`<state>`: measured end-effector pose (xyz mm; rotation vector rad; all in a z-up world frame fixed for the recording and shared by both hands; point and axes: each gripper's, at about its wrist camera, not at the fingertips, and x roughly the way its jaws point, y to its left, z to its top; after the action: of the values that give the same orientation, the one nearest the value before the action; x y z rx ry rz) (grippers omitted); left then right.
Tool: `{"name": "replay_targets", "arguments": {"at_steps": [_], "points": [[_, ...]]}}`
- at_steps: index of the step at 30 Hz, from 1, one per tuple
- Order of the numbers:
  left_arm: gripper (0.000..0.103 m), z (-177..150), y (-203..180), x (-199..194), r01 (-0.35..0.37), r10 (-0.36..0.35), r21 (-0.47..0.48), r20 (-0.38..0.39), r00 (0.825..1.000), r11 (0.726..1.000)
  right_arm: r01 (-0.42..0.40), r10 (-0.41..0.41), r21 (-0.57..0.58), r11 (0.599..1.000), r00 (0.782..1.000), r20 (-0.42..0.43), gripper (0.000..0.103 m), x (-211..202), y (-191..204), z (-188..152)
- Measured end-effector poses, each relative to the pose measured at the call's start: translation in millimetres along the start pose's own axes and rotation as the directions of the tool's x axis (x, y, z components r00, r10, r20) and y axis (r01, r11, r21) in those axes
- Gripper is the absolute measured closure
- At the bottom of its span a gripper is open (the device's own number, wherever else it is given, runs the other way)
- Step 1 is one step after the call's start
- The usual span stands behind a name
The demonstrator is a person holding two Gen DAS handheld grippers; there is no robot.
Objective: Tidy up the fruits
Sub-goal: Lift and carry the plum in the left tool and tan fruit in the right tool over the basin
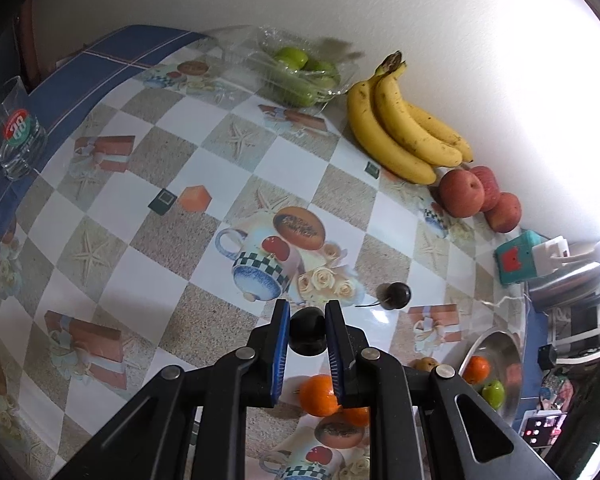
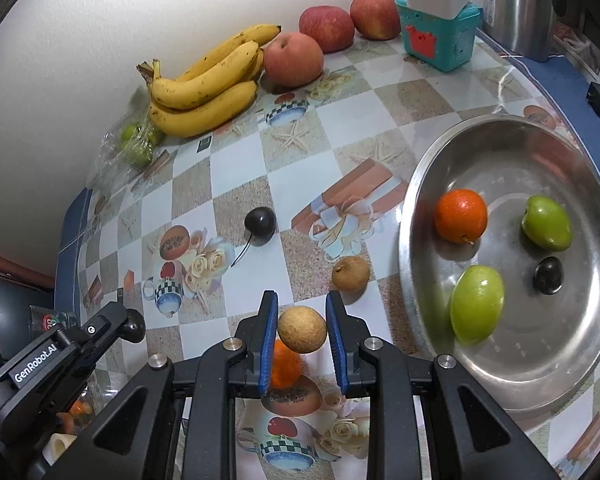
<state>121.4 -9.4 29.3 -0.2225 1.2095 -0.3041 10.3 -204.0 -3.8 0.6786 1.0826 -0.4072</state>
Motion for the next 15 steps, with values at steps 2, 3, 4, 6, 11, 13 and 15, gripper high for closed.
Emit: {"name": "replay_targets", "arguments": {"at_steps": [2, 3, 4, 6, 11, 13, 15], "points": [[0.084, -1, -3, -2, 0.006, -0.006, 0.005, 0.003, 1.0, 1.0, 0.002, -0.002, 0.006, 1.0, 1.0, 0.005, 0.078, -2, -3, 1], [0.084, -2, -5, -3, 0.009, -0.009, 0.008, 0.004, 1.0, 1.0, 0.005, -0.005, 0.01, 1.0, 1.0, 0.009, 0.078, -4, -4, 2], [0.084, -2, -7, -3, 0.014, -0.014, 0.012, 0.005, 1.0, 1.0, 0.009, -0.009, 0.013, 1.0, 1.0, 0.012, 0.078, -5, -6, 2], [0.084, -3, -12, -4, 0.025, -0.025, 0.02, 0.004, 1.0, 1.0, 0.018, -0.018, 0.022, 1.0, 1.0, 0.02, 0.078, -9, -10, 3], [0.084, -9, -29, -6, 0.034, -0.034, 0.065, 0.005, 0.999, 0.997, 0.043, -0.045, 0.055, 0.998, 0.998, 0.036, 0.078, -16, -24, 7], [0.084, -13, -38, -7, 0.05, -0.05, 0.089, 0.0, 0.999, 0.995, 0.047, -0.05, 0.072, 0.996, 0.998, 0.038, 0.078, -17, -30, 9], [0.084, -18, -50, -7, 0.064, -0.064, 0.119, -0.007, 0.998, 0.991, 0.049, -0.053, 0.092, 0.995, 0.998, 0.041, 0.078, -20, -38, 11]]}}
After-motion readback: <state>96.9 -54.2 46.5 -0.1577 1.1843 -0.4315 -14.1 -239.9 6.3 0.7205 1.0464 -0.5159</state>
